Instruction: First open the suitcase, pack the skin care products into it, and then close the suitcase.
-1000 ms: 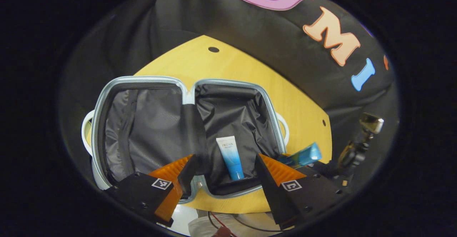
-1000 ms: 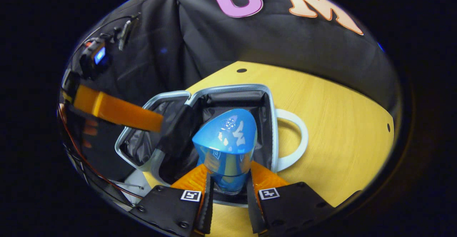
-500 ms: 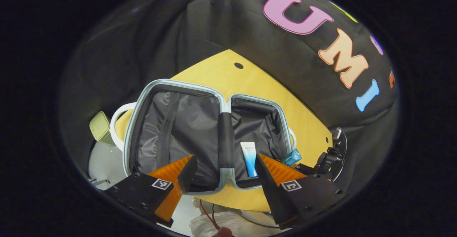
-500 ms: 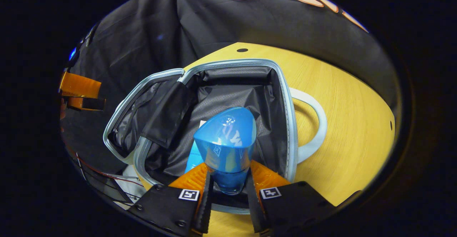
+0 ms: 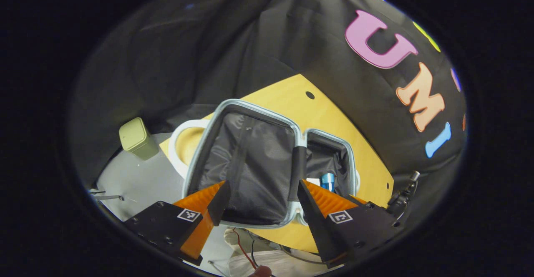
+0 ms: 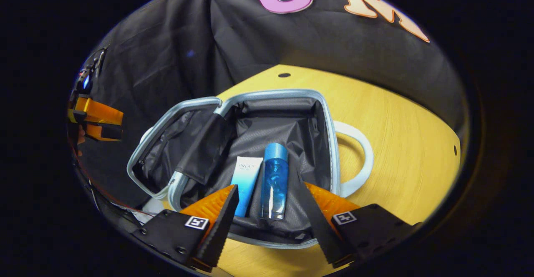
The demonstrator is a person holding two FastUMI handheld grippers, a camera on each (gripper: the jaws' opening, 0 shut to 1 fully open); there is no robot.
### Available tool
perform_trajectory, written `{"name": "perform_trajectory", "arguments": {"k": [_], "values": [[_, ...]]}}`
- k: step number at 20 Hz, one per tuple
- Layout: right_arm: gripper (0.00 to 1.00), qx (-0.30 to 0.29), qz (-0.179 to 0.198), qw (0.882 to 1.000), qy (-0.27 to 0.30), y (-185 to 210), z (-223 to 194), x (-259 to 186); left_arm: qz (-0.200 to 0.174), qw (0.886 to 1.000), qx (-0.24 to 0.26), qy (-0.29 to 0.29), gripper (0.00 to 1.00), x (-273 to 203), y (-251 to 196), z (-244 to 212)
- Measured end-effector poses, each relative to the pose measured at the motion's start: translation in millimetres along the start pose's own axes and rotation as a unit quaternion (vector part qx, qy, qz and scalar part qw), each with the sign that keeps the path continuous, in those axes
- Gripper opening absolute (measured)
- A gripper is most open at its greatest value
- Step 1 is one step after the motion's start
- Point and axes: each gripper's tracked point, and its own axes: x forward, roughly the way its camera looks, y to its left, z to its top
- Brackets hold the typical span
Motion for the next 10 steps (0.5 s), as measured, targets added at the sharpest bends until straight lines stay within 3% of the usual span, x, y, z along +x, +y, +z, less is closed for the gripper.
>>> {"name": "perform_trajectory", "arguments": {"k": [1, 2, 6, 7, 10], "values": [[0.9, -0.002, 0.003, 1.0, -0.023, 2, 11, -8, 0.009, 1.0, -0.008, -0.007, 0.95, -2, 13, 4], [0.99, -0.002, 0.0, 0.999, -0.046, 0, 21, -16, 0.019, 1.0, -0.013, -0.016, 0.95, -1, 28, 8], [0.99, 0.009, -0.029, 0.992, -0.119, -15, 56, -54, 0.044, 0.997, -0.045, -0.037, 0.95, 4, 70, 20], [0.94, 0.014, -0.035, 0.99, -0.133, -22, 63, -65, 0.047, 0.997, -0.053, -0.039, 0.91, 7, 79, 22], [0.98, 0.025, -0.066, 0.984, -0.163, -48, 78, -100, 0.059, 0.994, -0.076, -0.043, 0.95, 24, 105, 32]]}}
